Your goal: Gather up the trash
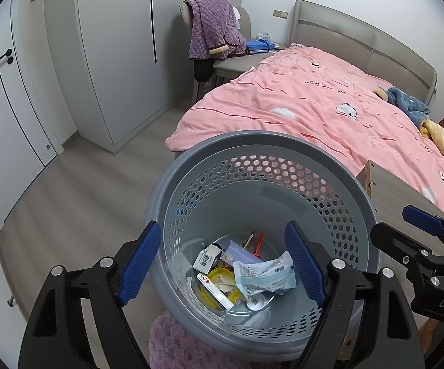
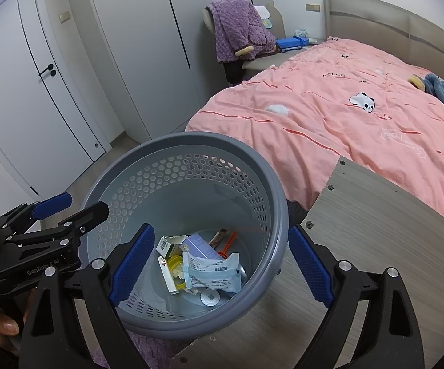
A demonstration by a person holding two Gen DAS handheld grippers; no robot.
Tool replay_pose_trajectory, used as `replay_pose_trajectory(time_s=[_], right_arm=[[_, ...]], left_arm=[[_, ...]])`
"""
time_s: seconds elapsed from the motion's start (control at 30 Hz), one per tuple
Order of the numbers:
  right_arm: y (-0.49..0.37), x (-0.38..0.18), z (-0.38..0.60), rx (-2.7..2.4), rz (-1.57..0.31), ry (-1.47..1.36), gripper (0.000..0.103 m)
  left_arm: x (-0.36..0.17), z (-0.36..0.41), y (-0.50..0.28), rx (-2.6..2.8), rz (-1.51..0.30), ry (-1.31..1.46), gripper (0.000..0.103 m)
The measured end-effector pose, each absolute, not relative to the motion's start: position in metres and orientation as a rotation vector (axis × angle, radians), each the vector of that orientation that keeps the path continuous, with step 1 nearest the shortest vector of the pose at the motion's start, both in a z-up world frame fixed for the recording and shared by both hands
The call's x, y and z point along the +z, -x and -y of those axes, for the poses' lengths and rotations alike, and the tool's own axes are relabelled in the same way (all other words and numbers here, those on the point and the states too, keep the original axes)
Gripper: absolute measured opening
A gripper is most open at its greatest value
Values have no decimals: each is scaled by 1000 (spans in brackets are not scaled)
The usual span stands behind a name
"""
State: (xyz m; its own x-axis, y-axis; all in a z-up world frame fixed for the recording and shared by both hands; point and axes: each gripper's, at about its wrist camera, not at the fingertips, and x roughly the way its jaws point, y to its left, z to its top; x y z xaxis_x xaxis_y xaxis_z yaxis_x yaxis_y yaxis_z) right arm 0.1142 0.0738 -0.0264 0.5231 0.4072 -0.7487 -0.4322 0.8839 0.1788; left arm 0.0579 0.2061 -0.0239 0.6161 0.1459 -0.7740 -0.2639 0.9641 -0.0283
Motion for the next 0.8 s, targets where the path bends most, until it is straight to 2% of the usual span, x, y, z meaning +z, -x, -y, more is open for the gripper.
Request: replay_pose_trajectory(time_s=[0.8], right_arm=[[-114,-24,-72,500,-885,28,89]], left_arm=[[-24,-208,-55,250,-889,143,82]])
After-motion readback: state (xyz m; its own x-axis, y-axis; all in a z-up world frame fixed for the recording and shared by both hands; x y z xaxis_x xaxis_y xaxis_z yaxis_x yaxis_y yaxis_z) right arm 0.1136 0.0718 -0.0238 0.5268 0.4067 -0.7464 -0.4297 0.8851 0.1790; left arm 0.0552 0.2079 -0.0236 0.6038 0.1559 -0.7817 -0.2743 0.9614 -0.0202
